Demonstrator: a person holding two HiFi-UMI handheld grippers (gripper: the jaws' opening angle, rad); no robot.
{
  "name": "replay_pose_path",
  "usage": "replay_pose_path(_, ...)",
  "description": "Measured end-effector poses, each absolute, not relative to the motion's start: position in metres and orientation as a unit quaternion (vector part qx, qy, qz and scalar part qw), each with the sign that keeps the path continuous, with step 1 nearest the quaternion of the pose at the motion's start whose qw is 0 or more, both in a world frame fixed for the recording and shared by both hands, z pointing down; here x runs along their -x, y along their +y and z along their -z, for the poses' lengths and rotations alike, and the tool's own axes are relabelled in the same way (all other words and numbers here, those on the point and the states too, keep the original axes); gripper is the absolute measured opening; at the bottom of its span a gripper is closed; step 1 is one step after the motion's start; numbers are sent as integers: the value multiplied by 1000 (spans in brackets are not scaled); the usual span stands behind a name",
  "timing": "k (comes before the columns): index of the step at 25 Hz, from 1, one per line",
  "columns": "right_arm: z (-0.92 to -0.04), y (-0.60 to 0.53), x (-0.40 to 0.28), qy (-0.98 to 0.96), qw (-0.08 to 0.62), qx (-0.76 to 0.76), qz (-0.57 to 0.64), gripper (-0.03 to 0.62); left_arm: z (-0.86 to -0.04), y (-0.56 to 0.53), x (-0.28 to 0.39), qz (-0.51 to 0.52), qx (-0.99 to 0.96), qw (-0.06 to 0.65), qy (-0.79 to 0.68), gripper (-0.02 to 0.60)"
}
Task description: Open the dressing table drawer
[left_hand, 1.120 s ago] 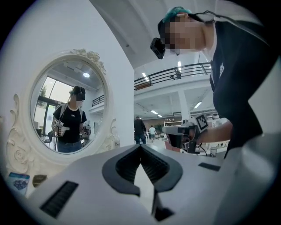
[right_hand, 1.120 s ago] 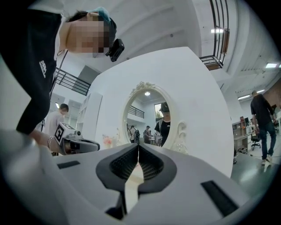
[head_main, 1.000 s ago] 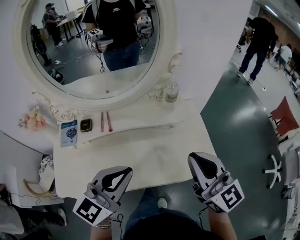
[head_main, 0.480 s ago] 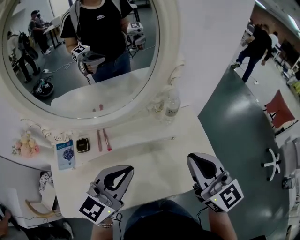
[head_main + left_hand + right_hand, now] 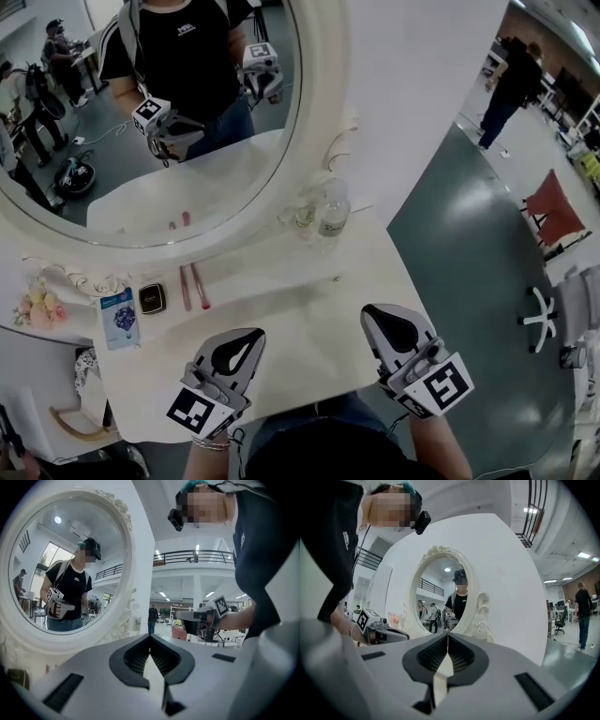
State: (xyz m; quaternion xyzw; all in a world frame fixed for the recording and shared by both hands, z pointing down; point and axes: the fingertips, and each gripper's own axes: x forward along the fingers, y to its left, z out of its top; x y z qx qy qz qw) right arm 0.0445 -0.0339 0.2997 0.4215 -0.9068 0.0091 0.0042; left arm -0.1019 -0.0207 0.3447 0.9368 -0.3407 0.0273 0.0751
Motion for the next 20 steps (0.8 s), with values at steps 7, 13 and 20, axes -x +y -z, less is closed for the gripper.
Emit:
replay_pose_path(7,-347,-63,-56,-910,49,-407,-65,17,-379,-41,87,-36,-927,94,-363,15)
replay_pose_path(13,-379,-81,-63,-914,88,-388,-80,18,-408,-52,71,-55,-921,111,-370,15)
replay_pose_path(20,-409,-93,-62,-918,120,-365,-99,18,-439,-62,61,-79,-917,128,-370,15)
